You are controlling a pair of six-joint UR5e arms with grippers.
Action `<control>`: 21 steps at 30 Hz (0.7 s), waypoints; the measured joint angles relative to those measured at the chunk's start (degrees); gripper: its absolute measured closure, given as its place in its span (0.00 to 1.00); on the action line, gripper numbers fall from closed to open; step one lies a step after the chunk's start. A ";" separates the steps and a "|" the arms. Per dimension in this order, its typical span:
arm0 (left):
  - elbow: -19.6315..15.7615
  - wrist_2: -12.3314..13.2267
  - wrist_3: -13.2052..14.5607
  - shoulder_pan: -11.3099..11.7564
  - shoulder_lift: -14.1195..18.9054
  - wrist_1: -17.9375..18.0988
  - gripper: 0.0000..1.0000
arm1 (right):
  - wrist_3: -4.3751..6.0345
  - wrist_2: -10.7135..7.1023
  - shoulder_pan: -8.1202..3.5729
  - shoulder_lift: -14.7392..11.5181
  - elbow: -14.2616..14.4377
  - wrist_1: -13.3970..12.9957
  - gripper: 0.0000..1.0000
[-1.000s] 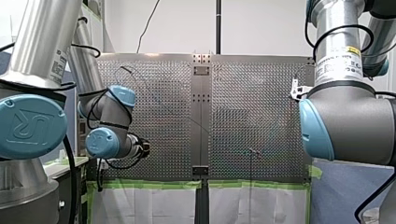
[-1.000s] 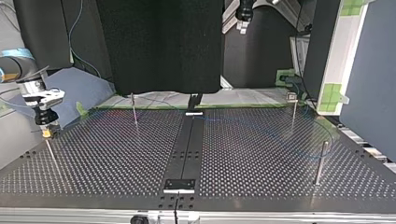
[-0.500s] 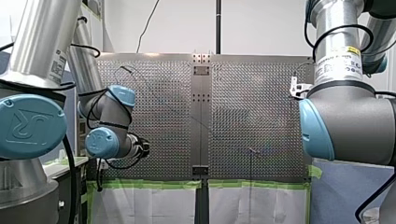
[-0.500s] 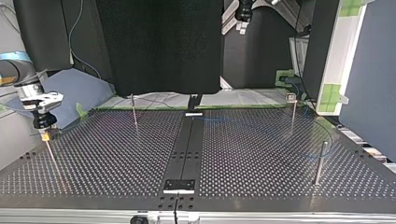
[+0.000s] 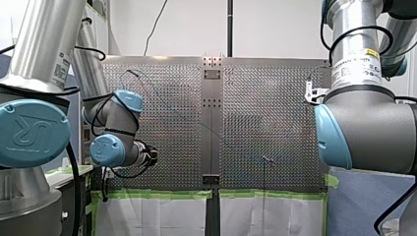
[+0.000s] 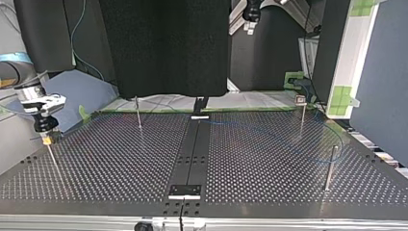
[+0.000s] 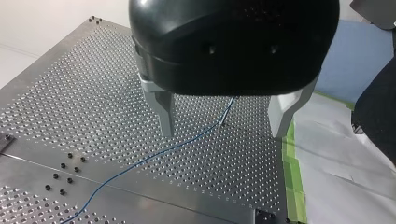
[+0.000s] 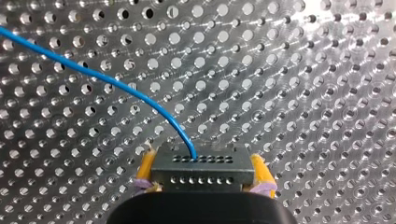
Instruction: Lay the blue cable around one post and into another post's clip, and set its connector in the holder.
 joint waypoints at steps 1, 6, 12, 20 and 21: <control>0.00 0.00 0.00 0.00 0.00 0.00 0.00 | -0.01 0.02 -0.04 -0.04 -0.04 -0.03 0.00; 0.00 0.00 0.00 0.00 0.01 0.00 0.00 | 0.01 0.00 -0.07 0.03 -0.04 0.02 0.00; 0.00 0.00 0.00 0.01 0.01 0.01 0.00 | 0.01 -0.01 -0.04 0.04 0.00 0.01 0.00; 0.00 0.00 0.00 0.06 0.02 0.04 0.00 | 0.01 -0.01 -0.04 0.03 0.00 0.01 0.00; 0.00 0.00 0.00 0.07 0.02 0.03 0.00 | 0.01 -0.01 -0.03 0.03 0.00 0.01 0.00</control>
